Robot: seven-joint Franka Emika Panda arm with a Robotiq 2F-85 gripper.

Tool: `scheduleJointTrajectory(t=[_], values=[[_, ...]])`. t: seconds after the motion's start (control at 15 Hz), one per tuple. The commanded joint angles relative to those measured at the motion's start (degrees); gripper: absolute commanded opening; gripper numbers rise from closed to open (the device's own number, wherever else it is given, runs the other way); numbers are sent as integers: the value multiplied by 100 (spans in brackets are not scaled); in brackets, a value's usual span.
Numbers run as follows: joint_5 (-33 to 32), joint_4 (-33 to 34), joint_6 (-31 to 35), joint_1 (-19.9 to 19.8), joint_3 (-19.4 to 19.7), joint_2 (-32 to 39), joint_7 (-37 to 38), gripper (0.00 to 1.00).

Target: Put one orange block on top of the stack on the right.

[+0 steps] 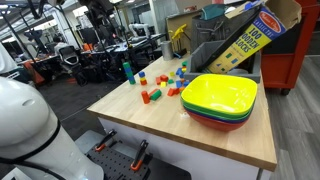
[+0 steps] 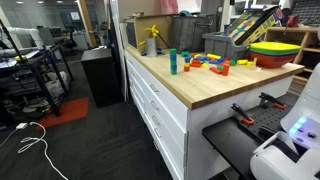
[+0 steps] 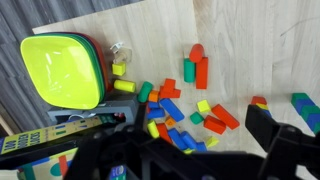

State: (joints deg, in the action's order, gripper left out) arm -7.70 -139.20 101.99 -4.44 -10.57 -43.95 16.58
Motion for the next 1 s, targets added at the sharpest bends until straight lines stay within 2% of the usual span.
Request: scheduleJointTrajectory(t=[0.0,0.33,0.93], values=[[-156,110,-20,54,169,239,-141,100],[-252,273,67,48,351,742,-281,100],[63,768,367,287,535,1630,-373,100]])
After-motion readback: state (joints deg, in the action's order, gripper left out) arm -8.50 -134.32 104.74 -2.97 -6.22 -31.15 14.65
